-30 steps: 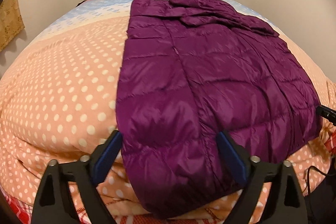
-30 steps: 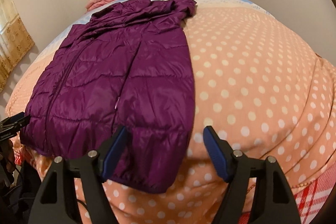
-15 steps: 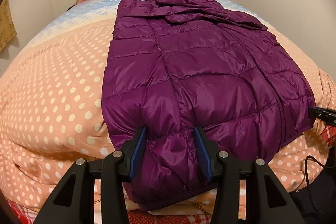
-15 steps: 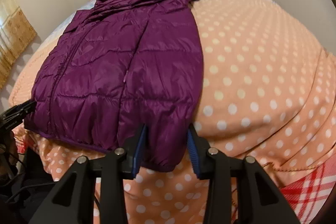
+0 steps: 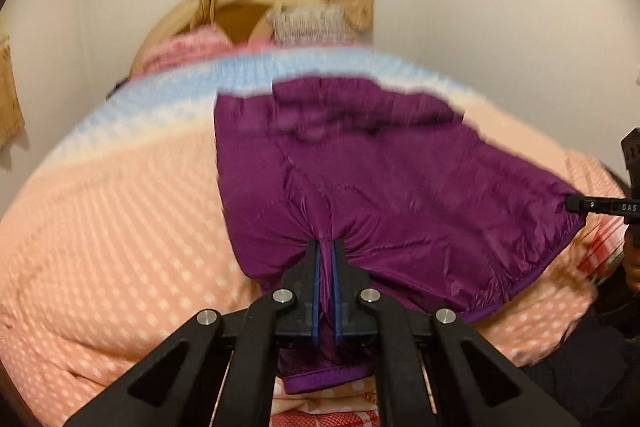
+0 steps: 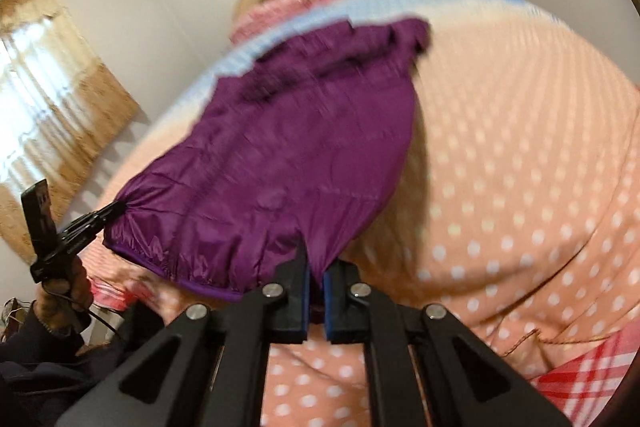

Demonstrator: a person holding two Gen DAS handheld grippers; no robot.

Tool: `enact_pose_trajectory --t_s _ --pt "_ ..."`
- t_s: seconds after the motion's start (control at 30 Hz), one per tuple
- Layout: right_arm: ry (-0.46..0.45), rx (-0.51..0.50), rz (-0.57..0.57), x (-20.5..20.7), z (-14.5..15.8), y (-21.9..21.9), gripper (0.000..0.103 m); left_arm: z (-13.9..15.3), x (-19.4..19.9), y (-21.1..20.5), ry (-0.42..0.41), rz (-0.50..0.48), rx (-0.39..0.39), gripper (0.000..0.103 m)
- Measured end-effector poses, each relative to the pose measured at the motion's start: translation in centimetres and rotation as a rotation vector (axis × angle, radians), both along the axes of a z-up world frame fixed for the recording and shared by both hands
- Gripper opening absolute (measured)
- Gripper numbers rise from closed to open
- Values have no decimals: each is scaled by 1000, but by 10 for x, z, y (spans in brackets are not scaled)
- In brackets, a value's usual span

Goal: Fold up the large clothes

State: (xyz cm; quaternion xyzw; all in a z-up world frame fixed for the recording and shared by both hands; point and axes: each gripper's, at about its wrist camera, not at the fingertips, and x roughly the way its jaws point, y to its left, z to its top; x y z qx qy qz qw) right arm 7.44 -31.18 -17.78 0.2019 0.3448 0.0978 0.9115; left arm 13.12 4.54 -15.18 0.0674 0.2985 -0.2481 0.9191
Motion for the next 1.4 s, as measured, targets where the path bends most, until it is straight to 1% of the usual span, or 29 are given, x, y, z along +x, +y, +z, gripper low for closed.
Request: enact_pose_trajectory --t_s 0.03,0.1,0.27,0.3,0.33,0.37,0.43,0.5,0.53,0.57,0.6,0.63,0.7,0.73,0.77,0.8,0.87,0.9,0.97,1.03,1.1,1.13,1.17,1.23,1.27,1.3,1.33,1.37,1.4 --pt "-26 1 3 -6 9 1 7 13 -6 6 -20 -8 -27 3" --pt "-86 2 8 -21 31 3 7 31 -16 13 -47 -15 -50 2" --pt "-235 31 28 -60 90 8 6 83 -51 30 -118 -51 -139 1" --pt "-264 34 29 -62 101 11 6 93 -55 33 -126 -58 -155 1" --pt "-293 32 28 -65 112 12 6 106 -61 37 -155 -67 -175 1" --pt "-326 34 22 -65 123 11 6 113 -61 39 -172 -66 -180 1" --pt "-357 25 6 -55 138 6 6 122 -52 40 -196 -76 -179 1" --pt "-362 10 -22 -31 140 1 6 122 -30 36 -203 -60 -157 1" --pt "-358 16 -35 -17 139 -3 6 117 -6 33 -188 -49 -149 1" --pt "-349 11 -52 2 138 -7 6 114 8 31 -184 -34 -149 0" --pt "-345 -10 -73 15 137 -7 6 110 23 30 -187 -9 -145 0" --pt "-326 -10 -95 37 133 -11 6 104 40 29 -197 22 -128 0" --pt "-296 10 -116 67 124 -18 6 95 79 26 -209 75 -120 0" --pt "-274 6 -140 91 118 -21 6 90 106 28 -194 104 -136 0" --pt "-259 3 -151 102 113 -27 6 85 125 28 -160 103 -166 0" --pt "-246 9 -156 114 109 -30 6 80 135 29 -146 106 -174 0" --pt "-220 -2 -171 134 100 -34 6 68 161 21 -129 145 -137 0" --pt "-206 -7 -180 144 96 -35 6 65 165 18 -124 151 -134 0" --pt "-186 -8 -187 156 90 -37 6 60 171 20 -100 166 -169 0" --pt "-165 -27 -197 169 85 -39 6 59 171 22 -90 150 -188 0" --pt "-144 -39 -199 187 81 -40 6 56 177 21 -98 179 -137 0" --pt "-140 -43 -201 194 79 -41 6 52 186 22 -91 205 -100 1" --pt "-135 -52 -206 204 78 -42 6 53 189 24 -81 234 -84 1" --pt "-131 -83 -220 220 76 -43 6 47 203 30 -42 280 -89 2" --pt "-126 -93 -236 230 74 -44 6 40 215 32 -6 301 -110 7" --pt "-111 -95 -248 241 69 -46 6 35 220 32 13 310 -116 12" --pt "-87 -94 -252 252 63 -48 6 29 226 28 37 322 -117 34" --pt "-39 -99 -260 265 51 -50 8 23 231 21 53 338 -111 67" --pt "-12 -108 -269 272 43 -50 8 20 231 17 50 345 -112 78"
